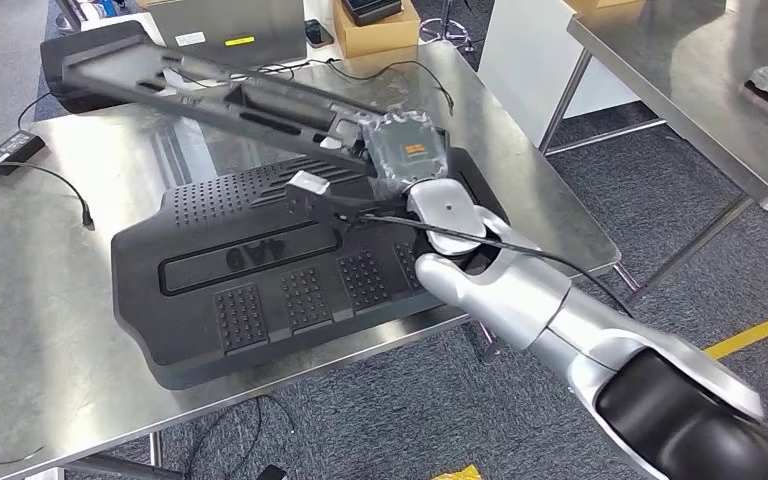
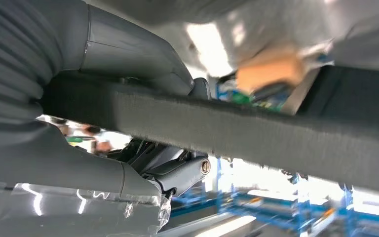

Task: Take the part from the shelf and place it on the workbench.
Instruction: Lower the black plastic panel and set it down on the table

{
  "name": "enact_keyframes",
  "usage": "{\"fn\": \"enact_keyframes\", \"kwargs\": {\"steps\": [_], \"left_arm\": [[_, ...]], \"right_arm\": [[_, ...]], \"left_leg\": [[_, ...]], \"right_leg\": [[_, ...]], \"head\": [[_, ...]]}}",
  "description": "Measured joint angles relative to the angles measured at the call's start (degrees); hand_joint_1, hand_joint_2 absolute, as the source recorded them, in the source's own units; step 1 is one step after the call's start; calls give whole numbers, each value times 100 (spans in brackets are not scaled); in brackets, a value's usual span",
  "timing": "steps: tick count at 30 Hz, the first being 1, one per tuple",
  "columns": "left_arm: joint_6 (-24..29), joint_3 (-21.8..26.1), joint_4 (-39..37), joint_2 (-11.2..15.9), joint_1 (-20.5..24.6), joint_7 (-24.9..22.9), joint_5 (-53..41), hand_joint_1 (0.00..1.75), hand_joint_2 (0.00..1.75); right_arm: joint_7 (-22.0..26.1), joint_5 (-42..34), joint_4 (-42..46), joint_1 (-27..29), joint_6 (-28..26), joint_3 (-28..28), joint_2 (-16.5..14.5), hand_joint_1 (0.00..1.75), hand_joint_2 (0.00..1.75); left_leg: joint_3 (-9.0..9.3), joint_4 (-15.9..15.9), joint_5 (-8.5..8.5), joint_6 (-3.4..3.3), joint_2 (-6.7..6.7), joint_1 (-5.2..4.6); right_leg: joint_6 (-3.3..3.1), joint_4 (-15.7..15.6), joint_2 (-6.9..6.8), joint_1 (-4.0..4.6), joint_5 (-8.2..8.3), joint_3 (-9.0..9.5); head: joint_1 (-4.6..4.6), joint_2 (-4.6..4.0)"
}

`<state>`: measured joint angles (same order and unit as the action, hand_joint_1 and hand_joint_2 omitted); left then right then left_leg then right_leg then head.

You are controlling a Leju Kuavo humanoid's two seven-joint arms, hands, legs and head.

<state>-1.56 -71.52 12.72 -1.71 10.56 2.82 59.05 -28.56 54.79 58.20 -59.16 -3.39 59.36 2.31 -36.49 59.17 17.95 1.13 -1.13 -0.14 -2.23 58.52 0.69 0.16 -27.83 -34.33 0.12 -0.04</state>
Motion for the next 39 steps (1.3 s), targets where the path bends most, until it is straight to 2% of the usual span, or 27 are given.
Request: {"fn": "enact_keyframes", "kwargs": {"steps": [7, 16, 20, 25, 29, 39], "left_arm": [[-20, -22, 0, -2, 16, -17, -41, 0, 175], [-51, -26, 0, 0, 19, -129, -20, 0, 175], [-56, -26, 0, 1, 18, -175, 7, 0, 175], [-76, -26, 0, 1, 18, -186, 26, 0, 175], [-68, -26, 0, 1, 18, -187, 32, 0, 0], [-66, -26, -1, 1, 17, -185, 38, 0, 0]], "right_arm": [[161, 40, -917, -37, -147, 192, -457, 175, 175], [574, 445, -1703, -28, -2, 478, -881, 175, 175], [621, 491, -1957, 16, 96, 634, -1041, 0, 0], [624, 441, -2200, 23, 139, 718, -1131, 0, 0], [603, 391, -2293, 21, 189, 763, -1143, 0, 0], [571, 327, -2364, 17, 199, 778, -1143, 0, 0]], "left_leg": [[-2, 0, -7, -35, -15, -8], [3, 0, -13, -42, -11, -7], [5, -3, -14, -41, -10, -3], [7, -6, -15, -40, -9, -2], [8, -6, -15, -40, -9, -2], [10, -6, -15, -41, -9, -3]], "right_leg": [[27, -24, -23, -7, 16, 13], [52, -22, -23, -7, 24, 9], [52, -17, -23, -3, 24, 6], [51, -16, -22, -3, 23, 5], [51, -16, -21, -3, 23, 6], [51, -17, -21, -4, 23, 8]], "head": [[53, 1], [45, 0], [36, 1], [33, 1], [33, 0], [40, 0]]}}
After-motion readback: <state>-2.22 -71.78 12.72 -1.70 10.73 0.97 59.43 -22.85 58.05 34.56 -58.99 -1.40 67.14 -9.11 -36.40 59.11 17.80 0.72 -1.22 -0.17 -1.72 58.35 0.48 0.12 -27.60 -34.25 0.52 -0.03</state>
